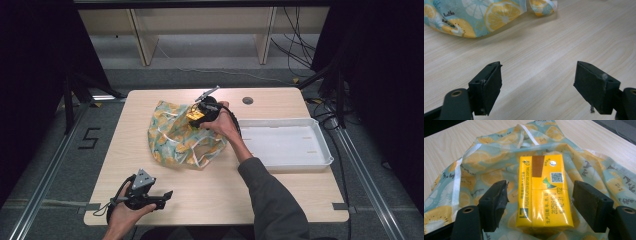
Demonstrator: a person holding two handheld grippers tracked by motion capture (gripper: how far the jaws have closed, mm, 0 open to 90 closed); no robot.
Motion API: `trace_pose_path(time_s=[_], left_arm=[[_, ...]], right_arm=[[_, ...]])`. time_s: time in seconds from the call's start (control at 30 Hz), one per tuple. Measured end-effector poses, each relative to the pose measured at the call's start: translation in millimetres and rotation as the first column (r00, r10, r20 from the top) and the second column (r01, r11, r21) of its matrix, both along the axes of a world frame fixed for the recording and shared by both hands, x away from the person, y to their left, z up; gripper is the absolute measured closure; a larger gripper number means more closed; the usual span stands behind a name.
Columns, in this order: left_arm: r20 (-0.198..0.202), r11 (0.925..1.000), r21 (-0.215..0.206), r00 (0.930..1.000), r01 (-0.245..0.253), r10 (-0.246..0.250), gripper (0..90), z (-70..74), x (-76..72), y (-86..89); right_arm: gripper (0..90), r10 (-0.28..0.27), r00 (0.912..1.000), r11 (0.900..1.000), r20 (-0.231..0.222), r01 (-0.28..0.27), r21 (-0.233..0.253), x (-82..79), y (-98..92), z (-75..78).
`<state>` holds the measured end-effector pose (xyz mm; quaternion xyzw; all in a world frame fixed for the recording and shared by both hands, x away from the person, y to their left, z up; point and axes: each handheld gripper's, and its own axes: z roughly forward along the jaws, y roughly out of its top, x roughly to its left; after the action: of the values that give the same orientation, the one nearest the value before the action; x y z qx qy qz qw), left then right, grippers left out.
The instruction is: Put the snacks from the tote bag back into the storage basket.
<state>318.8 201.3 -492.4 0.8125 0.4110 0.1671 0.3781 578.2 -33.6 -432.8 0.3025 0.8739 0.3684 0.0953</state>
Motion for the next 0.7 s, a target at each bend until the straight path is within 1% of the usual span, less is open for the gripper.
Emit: trace_pose_path(time_s=[0.03,0.07,0.1,0.17,0.2,0.23,0.27,0.3,0.33,0.37,0.4,0.43,0.47,0.5,0.53,0.57,0.6,0.63,0.67,0.7], left_arm=[[-0.003,1.0000,-0.004,1.0000,0.000,0.000,21.6,-0.7,-0.6,-0.9],[0.003,1.0000,-0.003,1.0000,0.000,0.000,21.6,-1.3,-0.6,-0.9],[0.004,0.9999,0.006,0.9999,0.012,-0.012,21.6,-1.7,0.0,0.0],[-0.005,0.9999,0.009,0.9999,0.010,-0.010,21.7,-1.8,0.5,0.3],[-0.009,0.9999,-0.012,0.9999,-0.010,0.010,21.7,-3.3,0.2,-0.8],[-0.012,1.0000,0.000,0.9999,-0.001,0.001,21.7,-3.0,0.5,0.7],[-0.009,1.0000,0.007,1.0000,0.002,-0.002,21.7,-3.0,0.8,1.3],[-0.012,0.9999,0.013,0.9999,0.005,-0.005,21.7,-3.0,0.7,1.8],[-0.011,0.9999,0.013,0.9999,0.005,-0.005,21.7,-3.1,0.6,1.7],[-0.007,0.9999,-0.004,0.9999,-0.013,0.013,21.7,-4.1,0.4,0.2],[-0.008,0.9999,0.009,1.0000,-0.005,0.005,21.7,-3.6,0.5,1.0],[-0.009,0.9997,-0.012,0.9998,-0.020,0.020,21.9,-5.0,-0.1,-0.9],[-0.012,0.9999,-0.009,0.9999,-0.011,0.011,21.9,-5.3,-0.2,-0.6],[-0.022,1.0000,-0.004,0.9997,-0.009,0.009,22.0,-5.3,-0.1,-0.8],[-0.019,0.9999,0.015,0.9998,0.008,-0.007,22.0,-5.5,0.2,0.1],[-0.015,0.9998,0.017,0.9998,0.009,-0.009,22.1,-6.1,0.4,-0.6],[-0.012,1.0000,0.004,0.9999,0.001,-0.001,22.1,-7.2,0.2,-1.8],[-0.015,0.9999,0.012,0.9999,0.008,-0.008,22.2,-7.0,0.5,-1.3],[-0.013,1.0000,0.009,0.9999,0.003,-0.003,22.3,-7.3,0.7,-1.5],[-0.016,1.0000,0.010,0.9999,0.001,-0.001,22.5,-7.3,0.7,-1.3]], right_arm=[[31.1,-0.009,0.9993,1.000,0.036,0.009,0.013,0.9,1.0,-4.2],[31.8,0.009,0.9994,1.000,0.033,-0.009,-0.002,2.3,0.5,-4.3],[32.8,-0.005,1.0000,1.000,-0.004,0.005,-0.005,0.7,0.7,-2.4],[36.2,0.012,0.9999,1.000,0.006,-0.012,0.009,2.3,2.2,-5.2],[36.5,0.012,0.9999,1.000,-0.003,-0.012,-0.007,2.0,2.3,-4.8],[37.2,0.012,0.9999,1.000,0.002,-0.012,-0.016,2.5,2.3,-5.5],[38.2,0.014,0.9996,1.000,0.025,-0.014,-0.001,3.7,3.5,-9.0],[39.2,0.015,0.9999,1.000,0.001,-0.015,-0.003,3.5,3.2,-8.5],[39.5,0.013,0.9999,1.000,-0.003,-0.013,-0.017,3.6,2.3,-8.0],[39.9,0.012,0.9999,1.000,0.003,-0.012,-0.004,4.3,3.3,-10.4],[40.8,0.014,0.9999,1.000,-0.006,-0.014,-0.018,4.2,2.7,-10.0],[41.3,0.006,0.9999,1.000,-0.008,-0.006,-0.005,3.9,3.9,-12.7],[41.3,0.006,0.9999,1.000,-0.008,-0.006,-0.005,3.9,3.9,-12.7],[42.2,0.005,0.9998,1.000,-0.019,-0.005,-0.018,3.4,3.6,-11.6],[42.2,0.005,0.9998,1.000,-0.019,-0.005,-0.018,3.4,3.6,-11.6],[43.0,0.013,0.9999,1.000,-0.006,-0.013,-0.019,4.3,3.5,-11.5],[43.9,0.010,0.9999,1.000,0.008,-0.010,-0.009,4.9,3.8,-12.3],[45.2,0.007,1.0000,1.000,0.004,-0.007,-0.023,4.6,3.1,-10.8],[45.7,0.010,0.9999,1.000,0.008,-0.010,-0.019,4.8,3.1,-10.7],[45.6,0.015,0.9997,1.000,0.018,-0.015,-0.025,5.4,2.3,-10.8]])
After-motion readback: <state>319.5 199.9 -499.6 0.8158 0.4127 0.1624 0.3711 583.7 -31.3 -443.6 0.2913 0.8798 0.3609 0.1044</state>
